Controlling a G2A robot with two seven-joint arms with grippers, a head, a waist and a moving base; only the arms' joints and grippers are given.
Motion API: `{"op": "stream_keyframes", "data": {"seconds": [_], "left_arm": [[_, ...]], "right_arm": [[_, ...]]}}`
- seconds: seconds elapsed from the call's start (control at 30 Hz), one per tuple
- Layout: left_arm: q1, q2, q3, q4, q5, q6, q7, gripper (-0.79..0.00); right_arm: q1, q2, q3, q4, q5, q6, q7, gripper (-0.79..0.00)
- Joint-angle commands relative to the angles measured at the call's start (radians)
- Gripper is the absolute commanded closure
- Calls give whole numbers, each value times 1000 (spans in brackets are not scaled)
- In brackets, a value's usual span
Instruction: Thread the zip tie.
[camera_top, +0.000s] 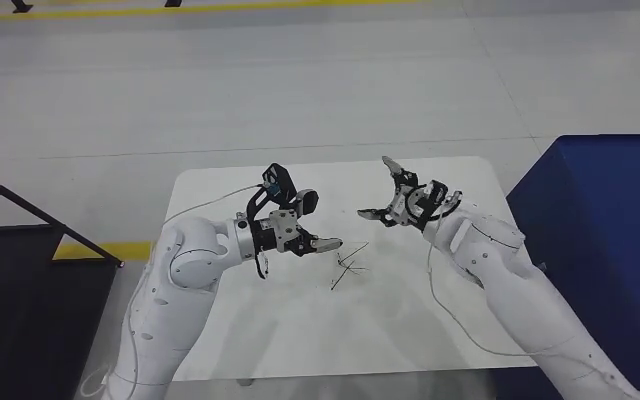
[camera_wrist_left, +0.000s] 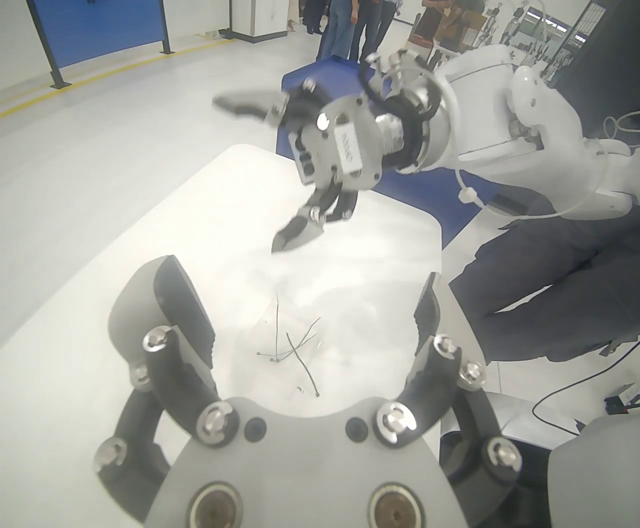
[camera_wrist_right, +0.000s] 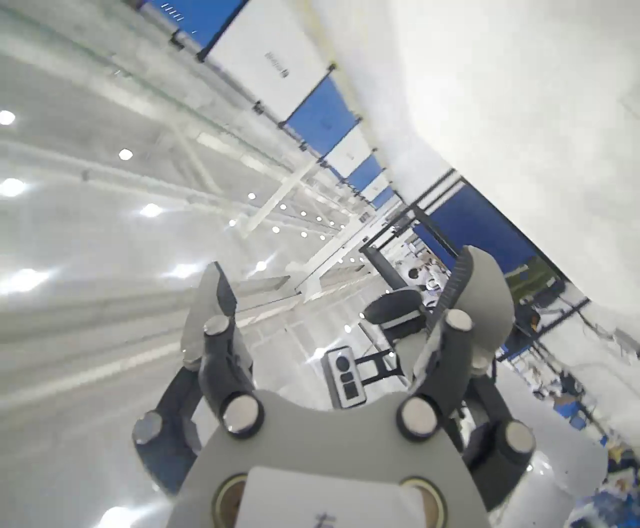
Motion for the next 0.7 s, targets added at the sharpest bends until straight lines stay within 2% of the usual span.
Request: {"op": "stream_keyframes", "data": {"seconds": [0.0, 0.13, 0.2, 0.27, 0.37, 0.67], "left_arm": [[0, 0, 0, 0, 0, 0, 0, -785], [0, 0, 0, 0, 0, 0, 0, -785], [0, 0, 0, 0, 0, 0, 0, -785], [0, 0, 0, 0, 0, 0, 0, -785], [0, 0, 0, 0, 0, 0, 0, -785], [0, 0, 0, 0, 0, 0, 0, -784]], "right_arm": [[-63, 13, 74, -40, -115, -91, 64, -785], [-162, 32, 167, -75, -289, -197, 203, -785], [-190, 33, 186, -72, -255, -187, 266, -785], [-188, 33, 184, -73, -287, -194, 252, -785], [-193, 32, 189, -70, -244, -182, 279, -785], [-192, 32, 189, -70, -245, -182, 275, -785]]}}
